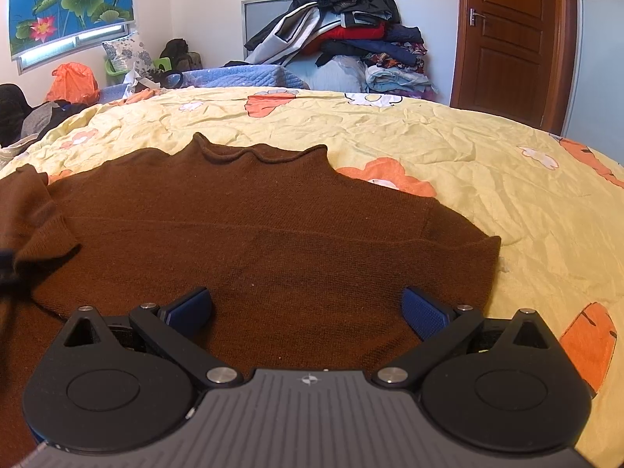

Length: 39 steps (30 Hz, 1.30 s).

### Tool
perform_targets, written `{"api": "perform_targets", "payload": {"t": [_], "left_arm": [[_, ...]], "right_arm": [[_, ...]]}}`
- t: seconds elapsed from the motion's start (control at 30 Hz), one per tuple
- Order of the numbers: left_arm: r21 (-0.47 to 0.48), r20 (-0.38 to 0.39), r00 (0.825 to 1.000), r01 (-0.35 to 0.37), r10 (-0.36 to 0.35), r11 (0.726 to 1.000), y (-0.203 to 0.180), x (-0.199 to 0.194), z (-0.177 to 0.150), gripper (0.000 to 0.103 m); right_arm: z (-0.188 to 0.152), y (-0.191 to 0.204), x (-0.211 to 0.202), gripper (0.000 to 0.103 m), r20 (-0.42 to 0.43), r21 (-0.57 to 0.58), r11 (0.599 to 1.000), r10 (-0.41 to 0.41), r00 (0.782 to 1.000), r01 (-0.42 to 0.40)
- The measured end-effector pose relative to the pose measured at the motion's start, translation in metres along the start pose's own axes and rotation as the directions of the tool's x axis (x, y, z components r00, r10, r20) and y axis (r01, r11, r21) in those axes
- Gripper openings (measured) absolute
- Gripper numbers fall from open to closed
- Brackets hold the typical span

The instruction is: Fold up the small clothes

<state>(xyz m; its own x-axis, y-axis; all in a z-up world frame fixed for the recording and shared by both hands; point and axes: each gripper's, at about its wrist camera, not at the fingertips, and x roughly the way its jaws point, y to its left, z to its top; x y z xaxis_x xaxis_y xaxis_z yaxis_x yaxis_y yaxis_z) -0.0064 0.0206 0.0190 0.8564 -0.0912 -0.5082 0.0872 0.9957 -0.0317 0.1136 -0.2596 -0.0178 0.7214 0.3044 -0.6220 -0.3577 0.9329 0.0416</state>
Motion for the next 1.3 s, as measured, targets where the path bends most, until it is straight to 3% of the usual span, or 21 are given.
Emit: {"api": "perform_targets", "payload": {"t": [0.03, 0.17, 0.2, 0.23, 0.27, 0.33, 0.4, 0.47, 0.57, 0.63, 0.7, 0.77, 0.87, 0.97, 1.03, 1.07, 1.13, 1.2, 1.3], "left_arm": [[-0.018, 0.028, 1.0, -0.003, 0.004, 1.0, 0.003, -0.007, -0.005, 0.096], [-0.176, 0.033, 0.999, -0.014, 0.02, 0.984, 0.024, -0.011, -0.013, 0.097], [-0.219, 0.03, 0.999, -0.029, 0.037, 0.975, 0.029, -0.01, -0.013, 0.097], [-0.257, 0.019, 0.998, -0.046, 0.053, 0.965, 0.034, -0.007, -0.013, 0.097], [-0.29, 0.003, 0.998, -0.06, 0.064, 0.955, 0.038, -0.004, -0.012, 0.097], [-0.336, -0.017, 0.998, -0.067, 0.065, 0.94, 0.044, -0.003, -0.013, 0.097], [-0.353, -0.005, 0.998, -0.06, 0.062, 0.934, 0.048, -0.006, -0.015, 0.097], [-0.351, 0.003, 0.998, -0.06, 0.066, 0.935, 0.049, -0.008, -0.017, 0.097], [-0.347, 0.004, 0.997, -0.068, 0.074, 0.935, 0.049, -0.009, -0.018, 0.097], [-0.353, 0.005, 0.997, -0.067, 0.073, 0.933, 0.05, -0.006, -0.016, 0.097], [-0.362, 0.007, 0.998, -0.06, 0.067, 0.93, 0.05, -0.005, -0.016, 0.097], [-0.366, 0.006, 0.998, -0.056, 0.063, 0.929, 0.05, -0.005, -0.016, 0.097], [-0.37, 0.009, 0.998, -0.055, 0.062, 0.927, 0.05, -0.006, -0.016, 0.097], [-0.373, 0.008, 0.998, -0.055, 0.062, 0.926, 0.051, -0.006, -0.016, 0.097], [-0.375, 0.007, 0.998, -0.054, 0.062, 0.925, 0.051, -0.005, -0.016, 0.097], [-0.375, 0.007, 0.998, -0.054, 0.061, 0.925, 0.051, -0.005, -0.016, 0.097], [-0.375, 0.007, 0.998, -0.054, 0.061, 0.925, 0.051, -0.005, -0.016, 0.097], [-0.375, 0.006, 0.998, -0.055, 0.062, 0.925, 0.051, -0.005, -0.016, 0.097], [-0.376, 0.007, 0.998, -0.054, 0.061, 0.925, 0.051, -0.005, -0.016, 0.097]], "right_arm": [[0.0, 0.0, 0.0, 0.103, -0.002, -0.001, 1.0, 0.001, 1.0, -0.001], [0.014, 0.008, -0.001, 0.103, -0.044, 0.039, 0.999, -0.021, 0.999, 0.022], [0.023, 0.009, -0.004, 0.102, -0.048, 0.131, 0.991, 0.016, 0.999, -0.01], [0.031, 0.009, -0.009, 0.102, -0.032, 0.25, 0.963, 0.117, 0.993, -0.105], [0.037, 0.011, -0.01, 0.102, -0.002, 0.364, 0.901, 0.255, 0.967, -0.237], [0.046, 0.023, -0.002, 0.103, 0.044, 0.514, 0.734, 0.495, 0.868, -0.445], [0.052, 0.044, 0.016, 0.103, 0.003, 0.58, 0.645, 0.609, 0.793, -0.498], [0.052, 0.062, 0.039, 0.102, -0.073, 0.629, 0.612, 0.661, 0.747, -0.479], [0.044, 0.078, 0.061, 0.095, -0.138, 0.681, 0.599, 0.671, 0.729, -0.422], [0.046, 0.086, 0.061, 0.095, -0.125, 0.685, 0.583, 0.684, 0.718, -0.436], [0.048, 0.095, 0.063, 0.092, -0.131, 0.696, 0.563, 0.711, 0.691, -0.447], [0.048, 0.104, 0.065, 0.09, -0.155, 0.689, 0.569, 0.721, 0.675, -0.449], [0.048, 0.113, 0.067, 0.079, -0.178, 0.669, 0.592, 0.715, 0.677, -0.449], [0.047, 0.114, 0.072, 0.057, -0.185, 0.672, 0.597, 0.708, 0.682, -0.438], [0.046, 0.115, 0.071, 0.025, -0.194, 0.648, 0.62, 0.696, 0.691, -0.443], [0.047, 0.113, 0.069, 0.017, -0.199, 0.627, 0.641, 0.681, 0.705, -0.442], [0.053, 0.108, 0.061, 0.015, -0.167, 0.593, 0.659, 0.664, 0.729, -0.464], [0.064, 0.095, 0.05, 0.014, -0.103, 0.579, 0.639, 0.674, 0.732, -0.507], [0.087, 0.06, 0.022, 0.014, -0.02, 0.537, 0.643, 0.656, 0.754, -0.545]]}}
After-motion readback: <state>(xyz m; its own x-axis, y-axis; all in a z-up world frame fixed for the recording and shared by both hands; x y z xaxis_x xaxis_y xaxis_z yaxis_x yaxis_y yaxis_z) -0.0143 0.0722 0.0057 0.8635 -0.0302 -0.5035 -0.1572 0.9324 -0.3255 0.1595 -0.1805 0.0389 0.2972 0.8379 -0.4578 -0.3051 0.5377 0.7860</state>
